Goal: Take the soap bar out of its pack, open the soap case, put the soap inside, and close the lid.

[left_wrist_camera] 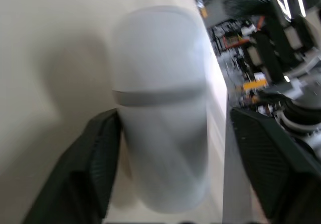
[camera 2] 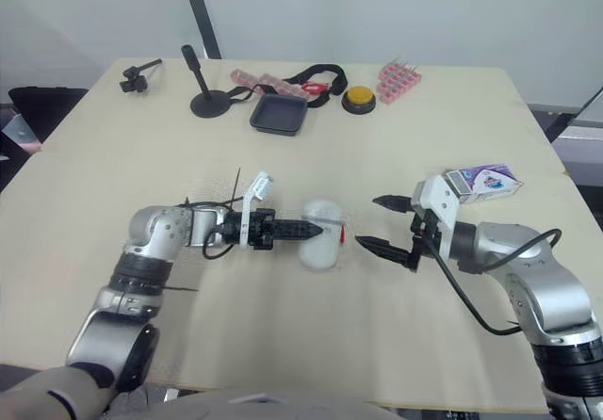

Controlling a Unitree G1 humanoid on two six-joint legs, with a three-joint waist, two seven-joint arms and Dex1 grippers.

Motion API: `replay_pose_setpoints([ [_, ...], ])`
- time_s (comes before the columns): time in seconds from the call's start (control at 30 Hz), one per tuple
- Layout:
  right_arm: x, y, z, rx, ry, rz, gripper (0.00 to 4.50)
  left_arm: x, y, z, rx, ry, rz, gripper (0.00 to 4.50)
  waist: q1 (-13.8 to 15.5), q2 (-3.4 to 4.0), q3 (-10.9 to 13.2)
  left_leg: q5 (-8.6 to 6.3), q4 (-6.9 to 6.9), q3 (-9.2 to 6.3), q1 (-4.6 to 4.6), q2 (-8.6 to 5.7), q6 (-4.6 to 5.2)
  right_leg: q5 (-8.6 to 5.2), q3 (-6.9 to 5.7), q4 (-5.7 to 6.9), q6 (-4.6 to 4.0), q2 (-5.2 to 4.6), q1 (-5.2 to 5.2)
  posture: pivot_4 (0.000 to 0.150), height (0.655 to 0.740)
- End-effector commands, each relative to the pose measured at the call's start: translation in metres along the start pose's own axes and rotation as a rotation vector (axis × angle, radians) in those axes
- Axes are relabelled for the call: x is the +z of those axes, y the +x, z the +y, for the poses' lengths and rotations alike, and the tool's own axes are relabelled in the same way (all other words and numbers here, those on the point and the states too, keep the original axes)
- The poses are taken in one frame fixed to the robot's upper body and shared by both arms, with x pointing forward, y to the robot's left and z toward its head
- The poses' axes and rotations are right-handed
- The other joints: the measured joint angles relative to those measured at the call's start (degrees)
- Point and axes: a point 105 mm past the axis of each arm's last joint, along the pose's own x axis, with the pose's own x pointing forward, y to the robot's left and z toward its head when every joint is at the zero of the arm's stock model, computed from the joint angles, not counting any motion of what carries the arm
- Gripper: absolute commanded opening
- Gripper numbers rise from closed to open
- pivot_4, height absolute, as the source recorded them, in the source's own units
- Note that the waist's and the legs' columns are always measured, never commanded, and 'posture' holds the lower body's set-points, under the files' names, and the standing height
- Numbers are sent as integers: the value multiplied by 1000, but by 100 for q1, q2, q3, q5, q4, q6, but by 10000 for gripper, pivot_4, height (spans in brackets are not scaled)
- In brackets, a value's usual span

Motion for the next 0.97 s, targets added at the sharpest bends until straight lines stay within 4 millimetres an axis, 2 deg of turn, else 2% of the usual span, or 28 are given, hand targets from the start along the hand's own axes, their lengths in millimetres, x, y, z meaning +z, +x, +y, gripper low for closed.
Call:
replay_pose_setpoints([
  [0.03,8,-2,-4,-19,-44,-19,45000,8,-5,-5,-11,-26,-19,44636,4,0,0,0,-2,0,0,0,0,2,0,-2,3,1,0,1500,7400],
  [0.1,6,-2,-4,-19,-47,-14,45000,9,-7,-6,-14,-48,-29,44636,10,0,0,-1,-4,-2,-1,0,-2,6,-1,-5,9,0,2,1500,7400],
  [0.23,7,1,-2,-5,-61,-12,45000,24,-39,-21,-17,-28,-53,44636,-9,-4,3,-1,-6,-4,0,1,-3,15,-5,-11,25,1,6,1500,7400],
  [0.37,11,2,-3,-2,-72,-20,45000,23,-63,-35,22,64,-12,44636,-25,-3,3,-2,-13,-6,2,3,-7,15,-8,-14,25,3,6,1500,7400],
  [0.43,11,1,-6,-15,-82,-17,45000,18,-78,-40,78,189,14,44636,-15,-2,3,-3,-19,-6,2,2,-8,14,-10,-25,25,1,11,1500,7400],
  [0.5,10,1,-8,-27,-95,-8,45000,8,-87,-39,147,349,60,44636,-33,-2,3,-3,-29,-7,1,2,-8,15,-14,-43,25,1,14,1500,7400],
  [0.6,0,-2,-8,-32,-118,37,45000,6,-96,-30,207,685,-4,44636,-29,3,1,-3,-55,-8,5,2,-8,18,-21,-72,30,2,24,1500,7400],
  [0.73,-13,-9,-5,-40,-141,92,45000,6,-105,-15,286,942,-105,44636,12,0,3,-3,-67,-15,2,4,-8,19,-44,-99,34,-3,39,1500,7400],
  [0.83,-24,-15,-4,-59,-165,142,45000,-3,-111,-6,313,1011,-130,44636,-15,0,2,-3,-65,-17,4,4,-7,19,-49,-100,34,-6,44,1500,7400],
  [0.97,-28,-19,-5,-98,-135,122,45000,-12,-118,6,344,1062,-141,44636,-65,1,2,-3,-72,-16,15,6,-8,19,-47,-95,34,-5,46,1500,7400],
])
